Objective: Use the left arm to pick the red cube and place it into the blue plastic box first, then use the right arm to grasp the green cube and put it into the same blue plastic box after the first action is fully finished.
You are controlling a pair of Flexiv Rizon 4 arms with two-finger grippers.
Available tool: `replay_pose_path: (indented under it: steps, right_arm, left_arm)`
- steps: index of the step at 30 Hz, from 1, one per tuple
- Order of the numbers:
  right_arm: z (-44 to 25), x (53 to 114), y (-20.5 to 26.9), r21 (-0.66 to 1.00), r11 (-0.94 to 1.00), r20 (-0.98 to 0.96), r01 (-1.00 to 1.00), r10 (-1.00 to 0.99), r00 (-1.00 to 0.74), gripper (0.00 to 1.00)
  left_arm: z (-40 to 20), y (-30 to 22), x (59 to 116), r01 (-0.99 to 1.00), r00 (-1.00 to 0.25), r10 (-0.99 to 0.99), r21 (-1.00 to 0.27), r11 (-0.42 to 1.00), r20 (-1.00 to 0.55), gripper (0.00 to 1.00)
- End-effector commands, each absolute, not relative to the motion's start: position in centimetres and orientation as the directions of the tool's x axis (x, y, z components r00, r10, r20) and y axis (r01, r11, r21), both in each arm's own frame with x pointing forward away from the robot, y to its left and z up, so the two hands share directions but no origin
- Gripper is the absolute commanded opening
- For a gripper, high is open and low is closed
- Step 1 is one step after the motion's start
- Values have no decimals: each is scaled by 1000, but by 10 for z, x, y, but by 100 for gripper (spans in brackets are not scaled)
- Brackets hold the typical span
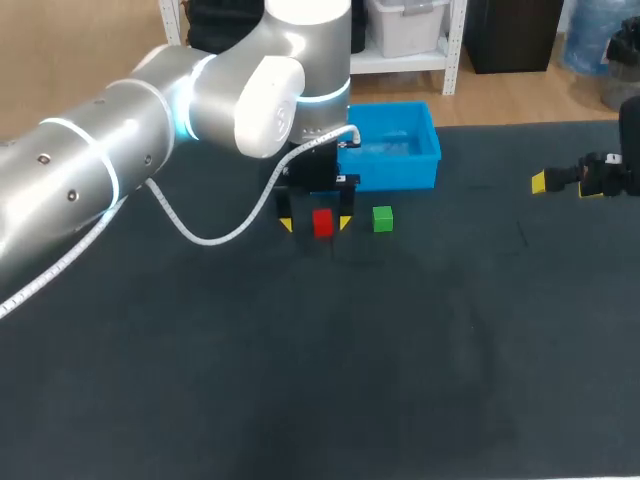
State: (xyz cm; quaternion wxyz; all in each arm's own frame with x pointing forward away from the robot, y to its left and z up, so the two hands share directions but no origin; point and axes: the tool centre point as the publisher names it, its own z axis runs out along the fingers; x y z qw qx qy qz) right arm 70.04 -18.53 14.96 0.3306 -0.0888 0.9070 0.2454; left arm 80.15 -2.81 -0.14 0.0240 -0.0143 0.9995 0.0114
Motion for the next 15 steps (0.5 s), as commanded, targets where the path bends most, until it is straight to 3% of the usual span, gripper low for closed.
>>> replay_pose_path:
  steps: [1,15]
  right_arm:
    - [149,701,-186,387,863,-643,-325,0,-766,100]
    - [149,701,-186,387,863,-643,-325,0,-766,100]
  left_arm:
    - [-2,-30,806,-33,-999,-32,28,999,-40,0]
    - [2,-29,807,-37,-998,-36,22,999,-49,0]
